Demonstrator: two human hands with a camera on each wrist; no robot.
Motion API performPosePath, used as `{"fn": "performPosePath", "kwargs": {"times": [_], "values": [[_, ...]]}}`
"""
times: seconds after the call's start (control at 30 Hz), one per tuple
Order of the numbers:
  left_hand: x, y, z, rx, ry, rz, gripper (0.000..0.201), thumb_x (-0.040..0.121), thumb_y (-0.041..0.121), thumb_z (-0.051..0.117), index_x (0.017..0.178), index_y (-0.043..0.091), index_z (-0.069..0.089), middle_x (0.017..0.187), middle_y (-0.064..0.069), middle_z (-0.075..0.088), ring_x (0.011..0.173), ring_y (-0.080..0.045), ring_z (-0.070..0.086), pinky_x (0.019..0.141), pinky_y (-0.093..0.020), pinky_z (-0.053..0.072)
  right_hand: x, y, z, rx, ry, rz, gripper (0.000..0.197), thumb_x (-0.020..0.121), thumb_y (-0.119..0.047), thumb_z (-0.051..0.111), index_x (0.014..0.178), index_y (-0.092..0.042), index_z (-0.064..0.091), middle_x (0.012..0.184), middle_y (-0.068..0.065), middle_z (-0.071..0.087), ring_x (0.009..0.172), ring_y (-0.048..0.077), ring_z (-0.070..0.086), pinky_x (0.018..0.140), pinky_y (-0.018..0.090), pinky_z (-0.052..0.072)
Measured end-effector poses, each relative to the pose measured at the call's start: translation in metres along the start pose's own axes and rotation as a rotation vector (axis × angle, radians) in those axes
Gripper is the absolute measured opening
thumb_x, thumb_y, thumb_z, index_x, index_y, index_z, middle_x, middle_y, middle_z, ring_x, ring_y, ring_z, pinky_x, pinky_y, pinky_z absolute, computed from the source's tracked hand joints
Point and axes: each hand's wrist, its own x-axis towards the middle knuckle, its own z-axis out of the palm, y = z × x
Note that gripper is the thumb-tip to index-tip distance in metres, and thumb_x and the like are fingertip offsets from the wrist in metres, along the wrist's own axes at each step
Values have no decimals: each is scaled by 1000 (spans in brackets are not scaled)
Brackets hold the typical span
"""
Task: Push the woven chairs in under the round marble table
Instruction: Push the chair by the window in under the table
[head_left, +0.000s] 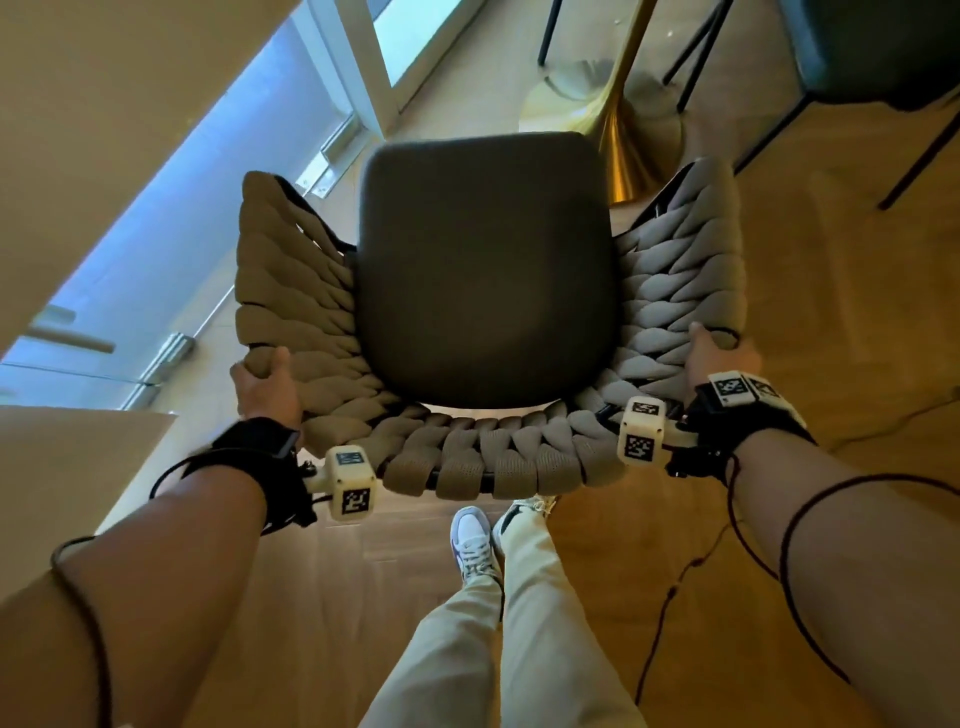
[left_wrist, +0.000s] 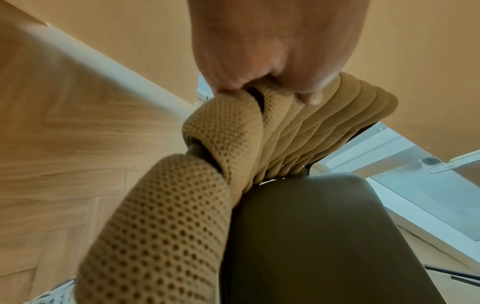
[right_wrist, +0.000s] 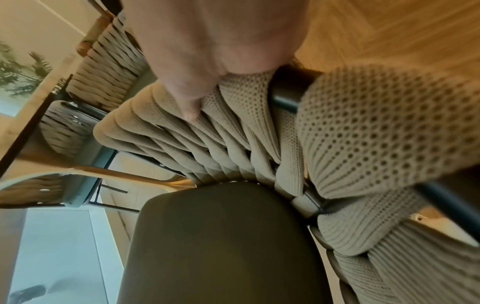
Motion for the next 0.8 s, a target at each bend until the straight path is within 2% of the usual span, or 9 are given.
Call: {"fn": "performPosePath", "kwargs": {"times": [0.13, 0.2, 0.27, 0.37, 0.43, 0.5, 0.6, 0.7, 0.8], "values": [[12, 8, 2, 39, -29, -5, 73, 75, 63, 59, 136, 26, 45, 116, -7, 56, 111, -34, 59, 101, -55, 49, -3, 3, -1, 42, 3, 30, 58, 92, -49, 56, 134, -10, 52, 132, 19, 59, 115, 42, 57, 92, 43, 46], [19, 15, 8, 48, -36, 6, 67, 76, 60, 61, 132, 25, 49, 114, -8, 58, 112, -36, 60, 101, -56, 49, -2, 6, -1, 56, 42, 53, 58, 90, -50, 57, 132, -10, 54, 130, 20, 60, 114, 41, 58, 95, 47, 48], [27, 24, 15, 68, -35, 45, 62, 77, 58, 63, 128, 24, 53, 113, -7, 60, 111, -35, 61, 101, -55, 50, -2, 10, -2, 55, 67, 93, 56, 90, -49, 59, 130, -9, 56, 126, 20, 62, 110, 41, 59, 91, 45, 48], [34, 39, 29, 127, -51, 94, 63, 78, 58, 60, 131, 23, 53, 124, -11, 62, 116, -35, 60, 104, -54, 48, 3, 13, -8, 57, 36, 113, 45, 91, -45, 59, 118, -10, 57, 104, 17, 61, 91, 35, 56, 81, 43, 45], [36, 52, 40, 143, -60, 122, 68, 78, 59, 59, 134, 22, 51, 132, -13, 60, 121, -37, 58, 106, -53, 46, 11, 8, -13, 70, 37, 107, 29, 90, -40, 59, 107, -16, 56, 90, 11, 56, 83, 33, 52, 82, 44, 47], [40, 64, 50, 183, -62, 151, 64, 86, 54, 58, 139, 20, 47, 138, -15, 57, 124, -38, 55, 107, -51, 44, 19, 0, -13, 80, 41, 106, 25, 87, -37, 59, 105, -21, 54, 95, 13, 58, 85, 35, 54, 88, 48, 50], [49, 81, 64, 203, -72, 166, 60, 90, 51, 57, 140, 19, 46, 139, -17, 56, 124, -39, 54, 107, -50, 44, 27, -15, -8, 129, 62, 85, 42, 88, -40, 62, 122, -16, 57, 113, 17, 63, 96, 37, 58, 87, 43, 46], [62, 103, 76, 186, -92, 173, 62, 84, 55, 58, 135, 22, 49, 135, -17, 58, 121, -38, 57, 106, -54, 46, 33, -30, -1, 184, 83, 63, 52, 91, -43, 61, 129, -9, 53, 127, 18, 61, 114, 39, 58, 86, 40, 41], [82, 125, 90, 201, -117, 201, 69, 77, 60, 57, 133, 21, 50, 134, -16, 59, 120, -38, 58, 105, -56, 46, 36, -43, 8, 216, 125, 62, 50, 93, -42, 59, 129, -8, 54, 128, 16, 62, 116, 37, 58, 86, 37, 40]]}}
